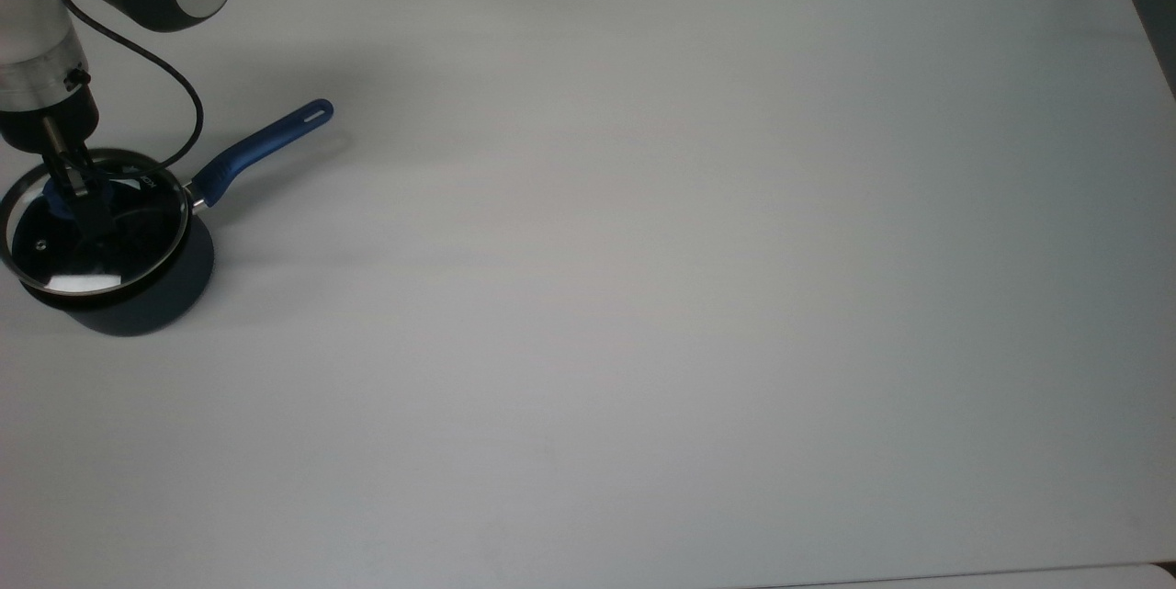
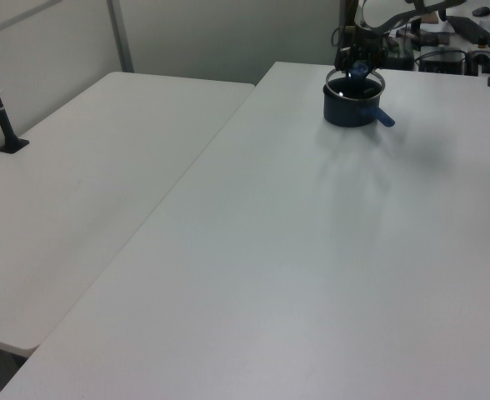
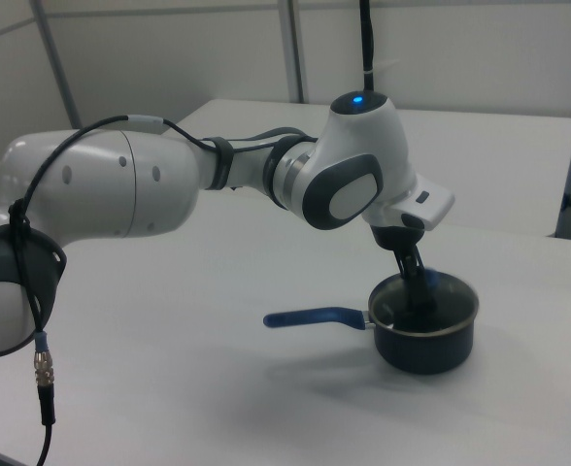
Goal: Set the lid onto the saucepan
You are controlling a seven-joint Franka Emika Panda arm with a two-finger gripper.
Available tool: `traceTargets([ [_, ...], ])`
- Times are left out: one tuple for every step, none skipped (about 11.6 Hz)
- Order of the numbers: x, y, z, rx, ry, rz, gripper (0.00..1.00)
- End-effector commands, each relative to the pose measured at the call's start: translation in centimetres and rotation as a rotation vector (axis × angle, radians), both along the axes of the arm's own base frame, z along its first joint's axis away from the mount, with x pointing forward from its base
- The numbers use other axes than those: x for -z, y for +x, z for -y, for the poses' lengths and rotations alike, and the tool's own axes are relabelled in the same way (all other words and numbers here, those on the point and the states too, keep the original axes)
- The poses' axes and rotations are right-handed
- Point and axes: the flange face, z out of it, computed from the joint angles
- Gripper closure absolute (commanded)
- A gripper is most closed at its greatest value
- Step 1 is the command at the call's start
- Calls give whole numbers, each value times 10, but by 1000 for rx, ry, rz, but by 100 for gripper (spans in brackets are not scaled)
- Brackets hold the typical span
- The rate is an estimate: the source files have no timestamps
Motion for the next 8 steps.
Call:
traceTargets([
  [0, 4, 0, -9, -17, 3, 0],
  [0, 4, 0, -6, -16, 3, 0],
  [-7, 4, -1, -5, -19, 12, 0],
  [-20, 1, -1, 0, -20, 24, 0],
  [-44, -2, -5, 0, -26, 51, 0],
  [-74, -8, -12, -2, -21, 76, 0],
  [-100, -20, -20, -5, -1, 53, 0],
  [-126, -32, -30, -14, 12, 35, 0],
])
